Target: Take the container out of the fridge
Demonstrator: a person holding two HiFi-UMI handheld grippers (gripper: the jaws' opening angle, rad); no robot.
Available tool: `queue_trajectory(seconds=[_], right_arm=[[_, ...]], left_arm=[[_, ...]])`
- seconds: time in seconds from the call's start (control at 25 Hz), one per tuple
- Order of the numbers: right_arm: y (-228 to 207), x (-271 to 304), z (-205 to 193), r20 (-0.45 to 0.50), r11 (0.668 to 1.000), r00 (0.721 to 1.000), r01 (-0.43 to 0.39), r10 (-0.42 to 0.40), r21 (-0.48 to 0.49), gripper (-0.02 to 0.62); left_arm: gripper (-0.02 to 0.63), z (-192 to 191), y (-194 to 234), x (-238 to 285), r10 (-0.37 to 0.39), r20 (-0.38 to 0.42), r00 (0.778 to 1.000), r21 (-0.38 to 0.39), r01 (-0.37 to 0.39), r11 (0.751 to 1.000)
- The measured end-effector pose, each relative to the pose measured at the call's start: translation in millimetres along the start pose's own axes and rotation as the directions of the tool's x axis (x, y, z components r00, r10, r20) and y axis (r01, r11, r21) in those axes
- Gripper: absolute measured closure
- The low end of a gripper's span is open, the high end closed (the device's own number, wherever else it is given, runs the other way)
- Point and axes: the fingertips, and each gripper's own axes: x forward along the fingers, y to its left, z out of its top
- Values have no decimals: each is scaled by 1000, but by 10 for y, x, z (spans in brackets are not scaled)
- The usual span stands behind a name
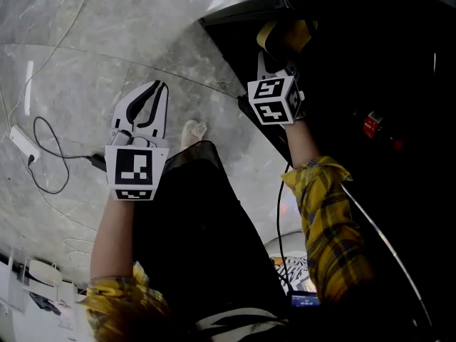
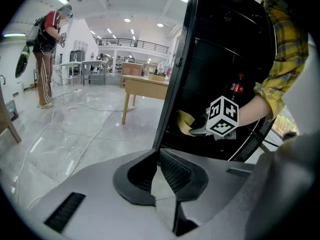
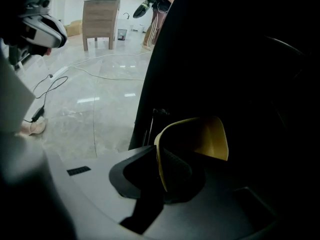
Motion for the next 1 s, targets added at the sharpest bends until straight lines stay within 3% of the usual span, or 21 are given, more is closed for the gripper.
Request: queue_trajectory(seconds=[0.28, 0.6, 1.0], right_arm=[[77, -143, -37, -41, 999, 999, -28, 26, -36, 555], [257, -555, 40, -45, 999, 998, -49, 49, 5, 555], [551, -1237, 360, -10, 997, 997, -73, 73, 23, 555]], left_arm=[[574, 71, 91, -100, 0, 6, 1000, 12, 0, 1000], [574, 166, 118, -431, -24, -3, 1000, 44, 24, 999], [574, 383, 418, -1092, 33, 17, 999, 28, -34, 999]])
